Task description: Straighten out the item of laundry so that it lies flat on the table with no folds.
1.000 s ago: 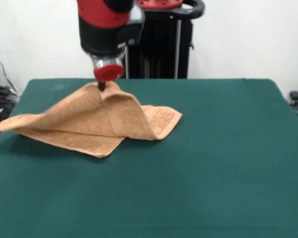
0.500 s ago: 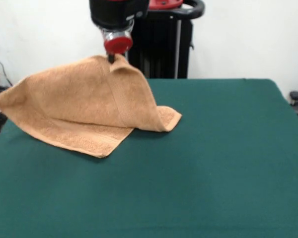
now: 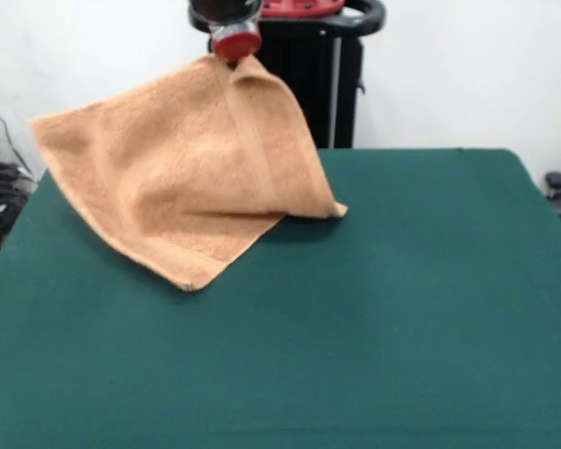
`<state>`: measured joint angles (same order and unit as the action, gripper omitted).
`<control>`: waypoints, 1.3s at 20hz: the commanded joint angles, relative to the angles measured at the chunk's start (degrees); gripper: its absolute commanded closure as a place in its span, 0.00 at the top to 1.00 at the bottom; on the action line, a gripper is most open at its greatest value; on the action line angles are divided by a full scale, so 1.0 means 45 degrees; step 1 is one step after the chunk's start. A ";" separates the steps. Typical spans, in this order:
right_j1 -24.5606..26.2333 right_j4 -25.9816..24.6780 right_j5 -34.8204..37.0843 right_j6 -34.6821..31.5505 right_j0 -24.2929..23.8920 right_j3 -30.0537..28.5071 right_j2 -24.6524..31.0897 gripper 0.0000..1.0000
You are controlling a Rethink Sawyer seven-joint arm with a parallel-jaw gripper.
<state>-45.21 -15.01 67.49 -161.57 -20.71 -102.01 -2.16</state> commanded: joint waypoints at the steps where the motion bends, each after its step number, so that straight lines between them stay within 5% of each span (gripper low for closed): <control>1: -0.0099 0.0308 0.2630 0.3913 -0.0359 -0.2235 0.1911 0.00; 11: -0.0228 -0.3386 0.3057 0.6169 -0.1605 0.0018 0.2297 0.00; 20: 0.0801 -0.3501 0.1346 0.5840 -0.2547 -0.0143 0.3183 0.00; 21: 0.0818 -0.3483 0.1502 0.5869 -0.2621 -0.0182 0.3313 1.00; 26: 0.0839 -0.3283 0.1934 0.5213 -0.2432 -0.0034 0.3136 1.00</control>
<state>-43.96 -29.08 76.81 -151.53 -33.37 -102.30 4.70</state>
